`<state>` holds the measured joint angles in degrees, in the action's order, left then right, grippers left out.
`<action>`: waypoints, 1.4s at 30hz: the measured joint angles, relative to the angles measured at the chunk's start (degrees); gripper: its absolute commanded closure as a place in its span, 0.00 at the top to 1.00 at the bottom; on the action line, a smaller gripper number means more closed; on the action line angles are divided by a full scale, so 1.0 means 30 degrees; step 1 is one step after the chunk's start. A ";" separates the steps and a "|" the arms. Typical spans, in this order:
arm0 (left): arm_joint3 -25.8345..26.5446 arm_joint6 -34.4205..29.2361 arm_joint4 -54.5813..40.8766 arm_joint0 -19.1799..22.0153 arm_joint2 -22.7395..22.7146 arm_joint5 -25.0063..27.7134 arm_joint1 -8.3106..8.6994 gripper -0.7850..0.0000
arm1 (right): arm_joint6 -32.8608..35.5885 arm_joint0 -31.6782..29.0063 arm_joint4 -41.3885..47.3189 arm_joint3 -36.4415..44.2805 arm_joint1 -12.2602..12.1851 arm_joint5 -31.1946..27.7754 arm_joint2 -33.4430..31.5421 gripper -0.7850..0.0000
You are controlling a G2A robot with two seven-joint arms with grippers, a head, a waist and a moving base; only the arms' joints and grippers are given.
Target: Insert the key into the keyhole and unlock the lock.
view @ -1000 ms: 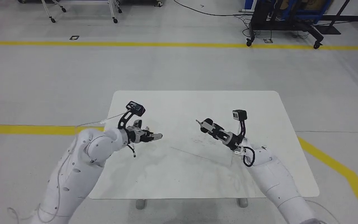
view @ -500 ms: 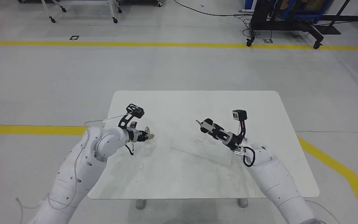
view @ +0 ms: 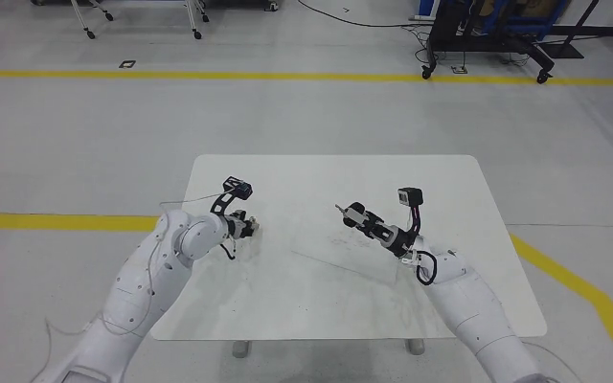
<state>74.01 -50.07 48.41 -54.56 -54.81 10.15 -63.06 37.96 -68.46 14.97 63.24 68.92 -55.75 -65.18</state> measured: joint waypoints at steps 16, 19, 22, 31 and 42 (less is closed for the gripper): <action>-0.1081 0.0549 0.0510 0.0593 0.0532 -0.0858 -0.0426 0.00 | 0.0000 0.0000 0.0000 0.0000 0.0000 0.0000 0.0000 0.00; -0.1124 0.0618 0.0764 0.0624 0.0656 -0.1023 -0.0496 0.00 | 0.0000 0.0000 0.0000 0.0000 0.0000 0.0000 0.0000 0.00; -0.1172 0.0715 0.0961 0.0643 0.0745 -0.1211 -0.0565 0.00 | 0.0000 0.0000 0.0000 0.0000 0.0000 0.0000 0.0000 0.00; -0.0440 0.1560 0.1514 0.0226 0.0644 -0.1527 -0.0643 0.00 | 0.0000 0.0000 0.0000 0.0000 0.0000 0.0000 0.0000 0.00; 0.4805 0.0508 -0.4340 -0.3525 -0.4375 0.2320 0.0536 0.00 | 0.0000 0.0000 0.0000 0.0000 0.0000 0.0000 0.0000 0.00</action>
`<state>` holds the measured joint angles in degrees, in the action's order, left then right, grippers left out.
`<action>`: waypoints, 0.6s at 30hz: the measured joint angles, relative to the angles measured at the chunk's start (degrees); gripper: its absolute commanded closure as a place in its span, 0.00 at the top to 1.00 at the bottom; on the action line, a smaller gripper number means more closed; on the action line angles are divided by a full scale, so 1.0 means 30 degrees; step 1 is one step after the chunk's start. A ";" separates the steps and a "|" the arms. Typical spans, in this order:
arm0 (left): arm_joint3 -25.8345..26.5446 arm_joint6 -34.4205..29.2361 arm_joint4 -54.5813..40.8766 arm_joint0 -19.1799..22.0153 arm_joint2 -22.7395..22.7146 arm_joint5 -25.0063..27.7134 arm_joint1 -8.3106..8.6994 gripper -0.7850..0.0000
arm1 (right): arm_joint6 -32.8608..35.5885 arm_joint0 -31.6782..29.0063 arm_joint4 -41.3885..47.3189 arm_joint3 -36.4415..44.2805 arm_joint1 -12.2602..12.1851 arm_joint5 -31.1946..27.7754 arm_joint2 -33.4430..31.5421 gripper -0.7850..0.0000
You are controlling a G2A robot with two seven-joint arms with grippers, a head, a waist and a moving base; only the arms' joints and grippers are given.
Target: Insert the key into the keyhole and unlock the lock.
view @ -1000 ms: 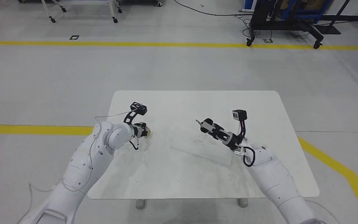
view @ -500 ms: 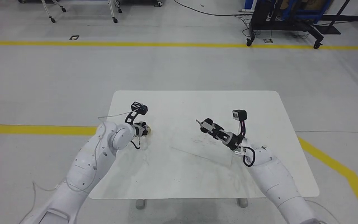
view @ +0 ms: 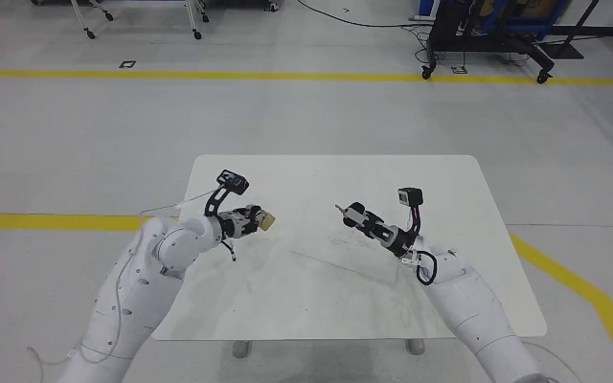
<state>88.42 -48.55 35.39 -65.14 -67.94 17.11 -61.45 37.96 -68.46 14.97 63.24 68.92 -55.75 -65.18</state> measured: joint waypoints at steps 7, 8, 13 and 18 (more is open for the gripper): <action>-0.0281 -0.0394 -0.4459 -0.0400 -0.1338 0.0366 0.0101 0.00 | 0.0000 0.0000 0.0000 0.0000 0.0000 0.0000 0.0000 0.00; -0.0278 -0.0393 -0.4380 -0.0399 -0.1332 0.0368 0.0101 0.00 | 0.0000 0.0000 0.0000 0.0000 0.0000 0.0000 0.0000 0.00; -0.0446 -0.0393 -0.4785 -0.0478 -0.1208 0.0375 0.0039 0.00 | -0.0606 0.0004 -0.0831 -0.0129 -0.0031 0.0773 -0.0132 0.00; -0.2738 -0.0791 -0.9979 0.1141 -0.0628 0.0296 -0.0368 0.00 | -0.1581 -0.0161 -0.0243 0.0078 0.0097 0.1335 -0.0075 0.00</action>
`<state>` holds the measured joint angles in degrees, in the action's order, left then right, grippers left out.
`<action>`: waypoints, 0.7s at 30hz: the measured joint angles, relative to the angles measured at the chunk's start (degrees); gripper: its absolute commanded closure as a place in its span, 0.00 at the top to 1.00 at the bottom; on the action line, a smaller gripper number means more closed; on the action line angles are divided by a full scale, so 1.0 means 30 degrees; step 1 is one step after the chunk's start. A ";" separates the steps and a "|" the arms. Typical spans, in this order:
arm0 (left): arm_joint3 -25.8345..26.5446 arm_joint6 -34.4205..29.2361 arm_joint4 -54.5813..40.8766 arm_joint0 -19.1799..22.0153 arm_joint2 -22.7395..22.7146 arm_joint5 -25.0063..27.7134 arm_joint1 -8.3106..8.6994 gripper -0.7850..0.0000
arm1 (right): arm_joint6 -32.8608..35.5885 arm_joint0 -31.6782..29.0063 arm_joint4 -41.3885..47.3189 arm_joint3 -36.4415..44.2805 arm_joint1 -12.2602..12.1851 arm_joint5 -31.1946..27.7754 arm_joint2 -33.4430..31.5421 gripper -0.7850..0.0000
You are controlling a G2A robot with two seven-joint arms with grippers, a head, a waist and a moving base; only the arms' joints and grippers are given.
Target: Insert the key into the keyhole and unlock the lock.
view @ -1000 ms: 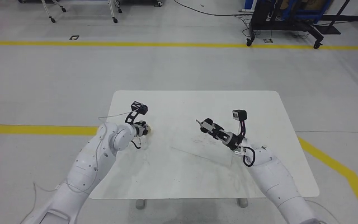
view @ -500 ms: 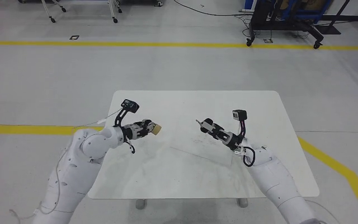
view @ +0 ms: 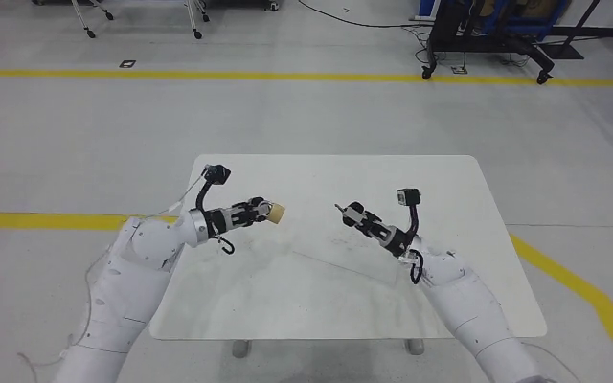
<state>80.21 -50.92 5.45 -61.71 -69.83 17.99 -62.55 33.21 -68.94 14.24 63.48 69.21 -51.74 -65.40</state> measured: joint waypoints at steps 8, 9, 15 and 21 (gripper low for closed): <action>-0.4659 -0.1395 -0.8310 0.3041 0.2105 -0.1262 -0.1054 0.00 | -0.1287 -0.0149 0.0302 0.0375 0.0169 -0.0586 0.0098 0.00; -0.4622 -0.1353 -0.8592 0.3002 0.2105 -0.1242 -0.1053 0.00 | -0.1283 -0.0154 0.0307 0.0385 0.0168 -0.0589 0.0095 0.00; -0.4369 -0.1184 -0.7776 0.2865 0.2079 -0.1182 -0.1049 0.00 | -0.1280 -0.0153 0.0325 0.0391 0.0170 -0.0566 0.0100 0.00; -0.5164 -0.2482 -1.1676 0.3218 0.2757 -0.1051 -0.1571 0.00 | -0.3073 0.0085 0.1189 0.1102 0.0631 0.1140 0.0996 0.00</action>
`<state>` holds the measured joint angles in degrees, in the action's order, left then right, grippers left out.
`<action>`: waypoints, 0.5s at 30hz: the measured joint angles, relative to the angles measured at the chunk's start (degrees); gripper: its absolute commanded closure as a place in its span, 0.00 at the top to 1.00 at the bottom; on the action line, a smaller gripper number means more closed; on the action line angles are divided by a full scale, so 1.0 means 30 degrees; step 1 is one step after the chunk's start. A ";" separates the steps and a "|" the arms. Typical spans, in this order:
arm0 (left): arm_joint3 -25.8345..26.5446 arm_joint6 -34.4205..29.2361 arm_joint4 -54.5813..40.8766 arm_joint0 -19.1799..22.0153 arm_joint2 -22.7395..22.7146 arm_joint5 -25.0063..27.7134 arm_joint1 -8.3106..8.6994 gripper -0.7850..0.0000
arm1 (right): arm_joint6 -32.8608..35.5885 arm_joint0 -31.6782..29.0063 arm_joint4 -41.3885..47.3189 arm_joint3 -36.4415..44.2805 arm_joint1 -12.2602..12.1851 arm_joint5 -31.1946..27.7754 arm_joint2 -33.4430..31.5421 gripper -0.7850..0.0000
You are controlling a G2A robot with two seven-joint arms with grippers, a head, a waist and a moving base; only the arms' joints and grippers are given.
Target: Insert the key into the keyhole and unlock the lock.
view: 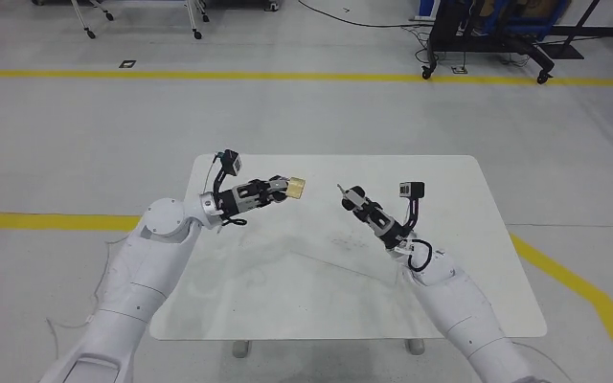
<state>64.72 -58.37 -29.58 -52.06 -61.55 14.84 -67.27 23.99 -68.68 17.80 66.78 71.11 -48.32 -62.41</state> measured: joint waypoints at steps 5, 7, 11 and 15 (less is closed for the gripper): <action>-0.2275 -0.1672 -0.1357 0.1110 0.1565 0.0109 -0.0641 0.00 | -0.2457 0.0746 -0.0997 -0.0378 0.0614 0.0263 0.1081 0.00; -0.3227 -0.2408 -0.1691 0.1527 0.1918 0.0173 -0.0820 0.00 | -0.2959 0.1014 -0.1599 -0.0455 0.0837 0.0376 0.1583 0.00; -0.4587 -0.3641 -0.2215 0.2200 0.2277 0.0358 -0.1077 0.00 | -0.3030 0.1545 -0.1880 -0.0903 0.1146 0.0497 0.2229 0.00; -0.5406 -0.4277 -0.2489 0.2597 0.2529 0.0565 -0.1288 0.00 | -0.3411 0.1881 -0.2535 -0.1411 0.1355 0.0317 0.2481 0.00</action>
<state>48.50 -71.20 -37.04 -44.27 -53.97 16.54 -71.13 13.76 -63.04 10.20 62.55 75.17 -47.37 -54.97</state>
